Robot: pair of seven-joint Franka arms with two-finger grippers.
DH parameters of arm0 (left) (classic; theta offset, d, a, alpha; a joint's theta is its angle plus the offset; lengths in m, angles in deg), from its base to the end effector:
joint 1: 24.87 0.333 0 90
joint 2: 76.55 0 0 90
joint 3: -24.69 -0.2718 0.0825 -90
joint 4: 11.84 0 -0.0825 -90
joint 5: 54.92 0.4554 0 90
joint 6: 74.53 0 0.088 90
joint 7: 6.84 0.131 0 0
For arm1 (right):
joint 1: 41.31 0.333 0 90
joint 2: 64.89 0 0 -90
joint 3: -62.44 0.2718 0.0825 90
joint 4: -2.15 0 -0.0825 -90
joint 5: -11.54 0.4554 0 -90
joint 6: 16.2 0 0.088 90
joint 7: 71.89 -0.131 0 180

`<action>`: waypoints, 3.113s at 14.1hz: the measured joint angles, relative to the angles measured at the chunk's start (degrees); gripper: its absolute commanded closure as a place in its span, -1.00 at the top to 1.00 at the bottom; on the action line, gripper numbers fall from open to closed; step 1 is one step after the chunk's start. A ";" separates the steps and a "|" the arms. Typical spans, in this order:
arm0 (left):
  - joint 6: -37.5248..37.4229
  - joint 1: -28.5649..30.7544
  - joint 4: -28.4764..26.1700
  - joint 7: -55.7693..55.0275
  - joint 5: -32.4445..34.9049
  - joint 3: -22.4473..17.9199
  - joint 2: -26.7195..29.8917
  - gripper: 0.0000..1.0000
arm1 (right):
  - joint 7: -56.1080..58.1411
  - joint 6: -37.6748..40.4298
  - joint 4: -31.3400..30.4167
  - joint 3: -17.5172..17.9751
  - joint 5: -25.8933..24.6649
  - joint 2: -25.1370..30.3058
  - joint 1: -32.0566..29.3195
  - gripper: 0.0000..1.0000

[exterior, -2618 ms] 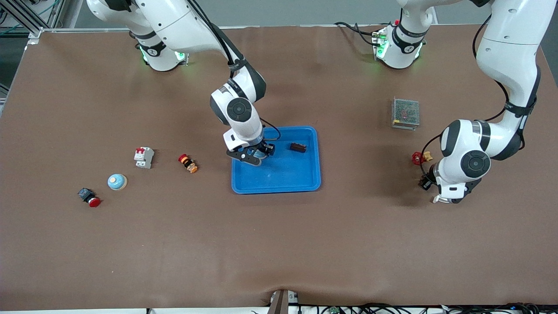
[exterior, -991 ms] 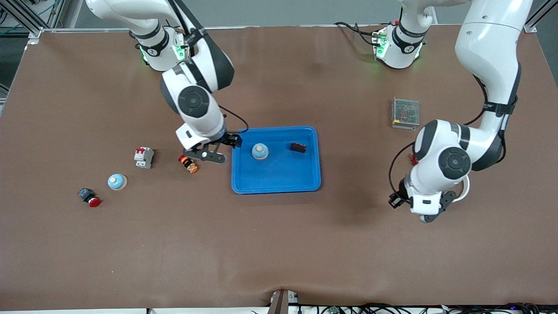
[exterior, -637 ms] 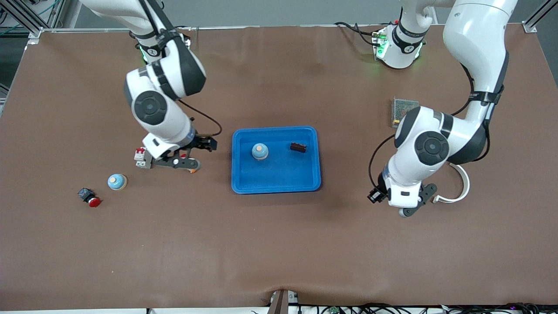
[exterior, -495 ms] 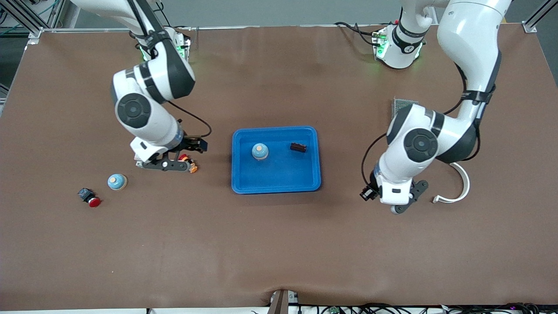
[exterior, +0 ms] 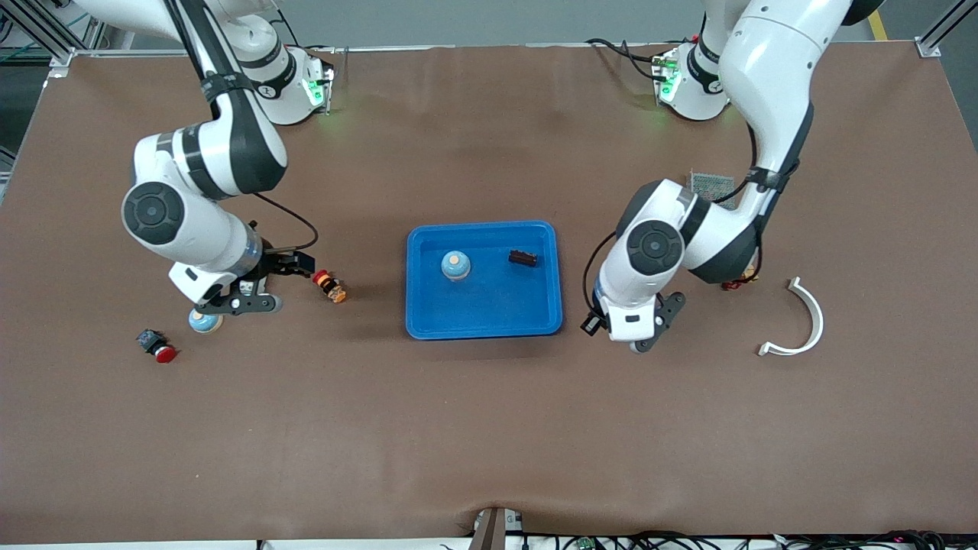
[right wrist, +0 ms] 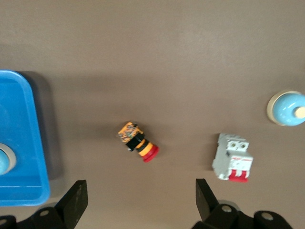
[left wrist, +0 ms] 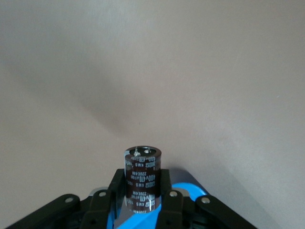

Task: Place electrolytic capacitor and blue bell in tray
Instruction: 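Carry the second capacitor to the tray while the right gripper reaches bell, then release the capacitor in the tray while the right gripper grasps bell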

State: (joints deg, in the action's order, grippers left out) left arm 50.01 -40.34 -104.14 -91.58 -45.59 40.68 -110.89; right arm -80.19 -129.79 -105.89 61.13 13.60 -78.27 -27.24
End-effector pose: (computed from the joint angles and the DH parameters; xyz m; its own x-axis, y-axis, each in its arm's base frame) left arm 0.6266 -0.3599 0.1853 0.6353 0.7719 -0.0239 0.7719 -0.6357 -0.0078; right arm 0.6276 0.1453 0.2696 0.9885 0.0612 -0.1386 0.0610 -0.9981 -0.0054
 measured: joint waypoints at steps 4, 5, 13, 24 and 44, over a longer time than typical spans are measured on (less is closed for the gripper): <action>0.50 -3.78 0.08 -8.69 0.00 0.05 -1.67 -1.00 | 9.09 -2.21 -1.12 -0.03 -0.01 0.00 -5.18 1.00; 0.95 -4.96 0.13 -11.03 0.00 0.07 -2.37 -1.00 | 10.83 -3.47 -1.82 -0.03 -0.01 0.00 -6.13 1.00; 3.69 -11.24 0.79 -24.91 0.00 -0.01 -5.45 -1.00 | 19.81 -11.69 -5.09 -0.02 -0.04 -0.02 -10.15 1.00; 9.63 -11.09 4.05 -26.65 0.00 -1.33 -9.44 1.00 | 34.19 -24.10 -6.03 -0.03 -5.17 -7.12 -18.78 1.00; -10.55 5.51 8.85 28.95 0.08 -4.27 8.73 1.00 | 41.49 -32.45 -10.06 0.02 -5.22 -12.76 -22.34 1.00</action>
State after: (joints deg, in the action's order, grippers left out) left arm 39.46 -34.83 -95.28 -62.63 -45.51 36.42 -102.16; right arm -38.70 -162.25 -115.95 61.15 8.38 -91.03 -49.57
